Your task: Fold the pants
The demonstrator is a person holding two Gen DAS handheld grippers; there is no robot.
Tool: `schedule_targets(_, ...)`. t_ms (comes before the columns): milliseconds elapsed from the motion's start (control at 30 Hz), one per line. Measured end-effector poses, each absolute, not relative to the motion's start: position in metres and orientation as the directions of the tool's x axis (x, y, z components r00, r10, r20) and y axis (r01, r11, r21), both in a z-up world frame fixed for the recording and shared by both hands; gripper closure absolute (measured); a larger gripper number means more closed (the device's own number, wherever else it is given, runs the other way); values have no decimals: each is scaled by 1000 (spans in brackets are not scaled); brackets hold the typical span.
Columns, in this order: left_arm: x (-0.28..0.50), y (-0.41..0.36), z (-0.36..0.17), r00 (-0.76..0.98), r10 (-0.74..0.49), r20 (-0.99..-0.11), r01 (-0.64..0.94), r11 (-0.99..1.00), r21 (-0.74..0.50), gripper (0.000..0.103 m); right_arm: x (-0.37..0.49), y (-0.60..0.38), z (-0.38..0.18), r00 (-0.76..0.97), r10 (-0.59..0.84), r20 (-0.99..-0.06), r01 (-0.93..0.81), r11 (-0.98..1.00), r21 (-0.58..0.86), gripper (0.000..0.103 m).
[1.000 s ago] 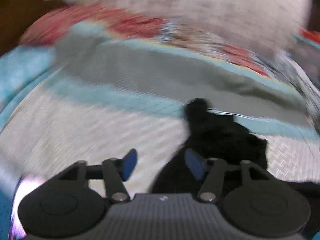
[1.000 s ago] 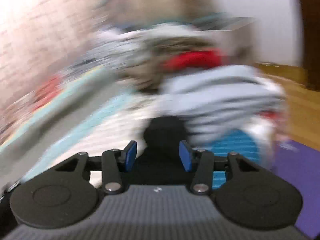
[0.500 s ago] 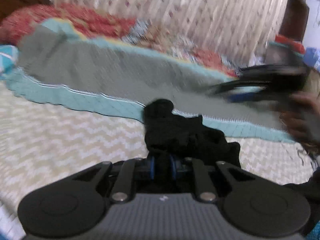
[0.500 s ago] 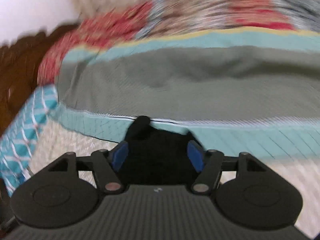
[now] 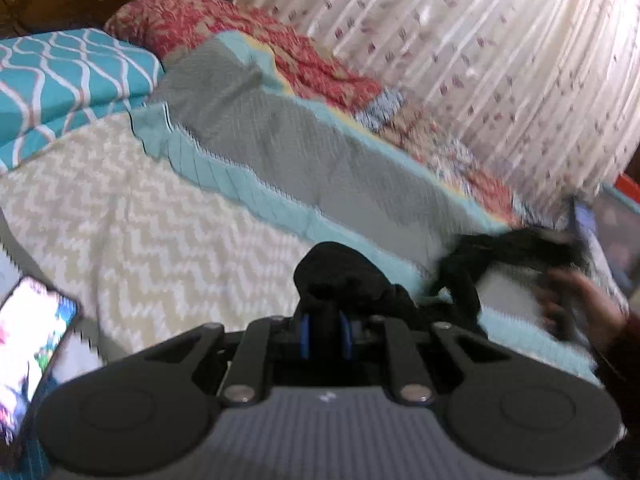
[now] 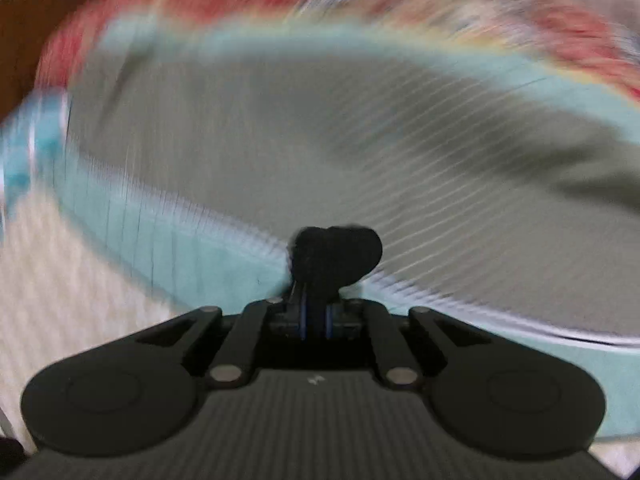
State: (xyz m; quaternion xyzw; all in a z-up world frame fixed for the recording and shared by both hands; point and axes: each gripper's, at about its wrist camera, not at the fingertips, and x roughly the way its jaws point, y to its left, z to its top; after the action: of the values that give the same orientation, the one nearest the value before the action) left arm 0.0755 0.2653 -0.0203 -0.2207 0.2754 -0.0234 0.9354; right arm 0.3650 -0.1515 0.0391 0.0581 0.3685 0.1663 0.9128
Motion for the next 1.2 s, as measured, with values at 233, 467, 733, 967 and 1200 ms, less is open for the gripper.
schedule_targets(233, 129, 259, 2, 868, -161, -469, -63, 902, -426, 89, 270, -368, 117, 910, 56, -412, 107, 927, 361, 92)
schedule_targets(467, 209, 192, -31, 809, -175, -561, -27, 942, -334, 89, 223, -482, 65, 851, -258, -457, 448, 811, 377, 92)
schedule_targets(733, 240, 157, -86, 713, -102, -693, -82, 970, -228, 89, 201, -550, -50, 602, -354, -716, 739, 587, 331, 72)
schedule_targets(967, 207, 161, -53, 793, -119, -598, -36, 970, -241, 89, 176, -543, -13, 707, -310, -636, 623, 699, 352, 67)
schedule_targets(1200, 188, 157, -36, 817, -126, -563, -14, 971, -239, 89, 245, -477, -37, 572, -126, -811, 394, 909, 136, 30)
